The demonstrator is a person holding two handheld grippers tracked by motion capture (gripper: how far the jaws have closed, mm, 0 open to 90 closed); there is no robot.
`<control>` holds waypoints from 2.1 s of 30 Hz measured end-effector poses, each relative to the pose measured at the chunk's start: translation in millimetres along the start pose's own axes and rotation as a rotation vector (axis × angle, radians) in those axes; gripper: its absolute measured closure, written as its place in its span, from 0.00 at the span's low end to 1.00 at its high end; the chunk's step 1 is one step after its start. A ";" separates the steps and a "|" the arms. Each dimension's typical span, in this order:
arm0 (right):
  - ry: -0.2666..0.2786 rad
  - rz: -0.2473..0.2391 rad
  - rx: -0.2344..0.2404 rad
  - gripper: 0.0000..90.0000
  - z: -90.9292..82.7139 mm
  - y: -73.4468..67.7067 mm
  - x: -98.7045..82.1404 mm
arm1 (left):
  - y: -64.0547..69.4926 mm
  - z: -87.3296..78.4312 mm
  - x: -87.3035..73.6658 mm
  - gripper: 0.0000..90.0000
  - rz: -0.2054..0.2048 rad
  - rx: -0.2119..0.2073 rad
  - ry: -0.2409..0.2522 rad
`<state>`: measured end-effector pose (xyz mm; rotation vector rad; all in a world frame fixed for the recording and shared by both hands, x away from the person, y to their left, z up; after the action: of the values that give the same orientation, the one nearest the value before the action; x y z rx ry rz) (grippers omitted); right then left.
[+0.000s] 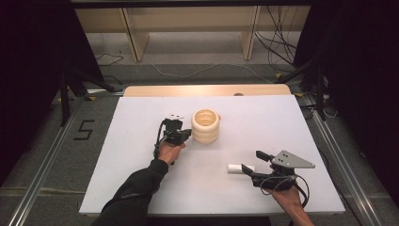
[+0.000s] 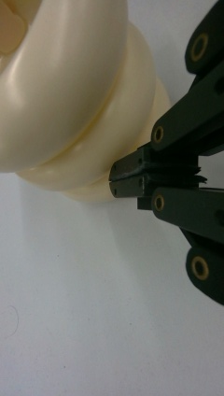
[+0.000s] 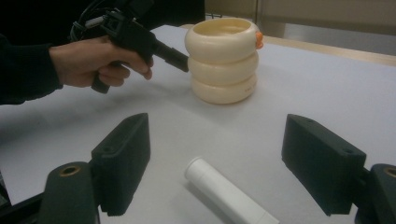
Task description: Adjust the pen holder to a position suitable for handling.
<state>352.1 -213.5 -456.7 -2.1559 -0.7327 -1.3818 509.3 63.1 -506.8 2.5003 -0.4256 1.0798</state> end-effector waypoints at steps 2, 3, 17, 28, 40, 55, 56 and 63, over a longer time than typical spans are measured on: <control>0.000 -0.001 -0.001 0.27 -0.1 0.0 0.0 | -0.4 -0.3 -0.3 0.99 -0.001 -0.006 -0.003; 0.000 0.000 -0.001 0.27 -0.1 0.1 0.0 | -0.5 -0.6 -0.3 0.99 -0.001 -0.007 -0.004; -0.004 0.001 -0.003 0.27 0.0 1.1 -0.5 | -11.1 -22.5 3.5 0.82 -0.017 -0.019 0.013; -0.011 0.004 0.000 0.27 1.8 2.0 -1.5 | -18.0 -53.9 0.1 0.58 -0.001 -0.044 0.011; -0.036 -0.006 0.020 0.27 4.3 1.6 -4.1 | -12.8 -74.8 -6.7 0.36 0.057 -0.083 0.034; -0.043 0.003 0.026 0.27 3.9 2.0 -5.6 | -4.3 -103.7 -14.3 0.26 0.083 -0.158 0.106; -0.043 0.001 0.026 0.27 4.0 2.1 -5.6 | -3.6 -104.9 -14.8 0.26 0.081 -0.163 0.108; -0.054 0.006 0.020 0.26 5.2 3.4 -6.4 | -1.4 -114.6 -22.5 0.19 0.095 -0.199 0.112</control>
<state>355.5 -213.8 -464.9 -2.1852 -0.7568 -1.3128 423.2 119.5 -451.6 2.2538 -0.5938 1.1474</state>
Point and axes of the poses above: each handheld gripper's, and its own axes: z roughly forward along the jaws, x roughly out of its top, y roughly to its right, the point moved 5 cm from there along z, roughly forward along the jaws, and after that the axes turned 1 degree about z, right-handed, at the moved point
